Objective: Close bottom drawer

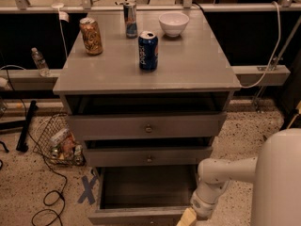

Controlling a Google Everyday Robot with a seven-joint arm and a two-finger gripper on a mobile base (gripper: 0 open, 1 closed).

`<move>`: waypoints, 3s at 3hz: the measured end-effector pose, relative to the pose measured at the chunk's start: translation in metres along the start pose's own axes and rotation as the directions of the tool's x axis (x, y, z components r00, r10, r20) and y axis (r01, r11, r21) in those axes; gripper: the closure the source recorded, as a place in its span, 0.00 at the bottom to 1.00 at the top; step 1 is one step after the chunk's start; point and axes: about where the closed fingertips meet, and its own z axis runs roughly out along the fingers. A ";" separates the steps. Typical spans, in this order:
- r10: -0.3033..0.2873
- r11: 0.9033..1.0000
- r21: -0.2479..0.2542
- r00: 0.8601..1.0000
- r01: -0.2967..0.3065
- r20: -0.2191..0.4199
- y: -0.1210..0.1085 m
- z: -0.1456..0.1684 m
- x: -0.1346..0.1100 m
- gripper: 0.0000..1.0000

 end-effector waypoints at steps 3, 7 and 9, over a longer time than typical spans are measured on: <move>0.205 0.978 0.041 0.977 -0.203 -0.060 -0.037 0.119 -0.041 0.00; 0.206 0.973 0.099 0.978 -0.208 0.023 -0.065 0.171 -0.072 0.85; 0.131 0.984 0.093 0.969 -0.153 0.209 -0.062 0.155 -0.107 1.00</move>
Offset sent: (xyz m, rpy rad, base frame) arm 0.0058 0.0262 -0.1441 -0.1724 0.0777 -0.1738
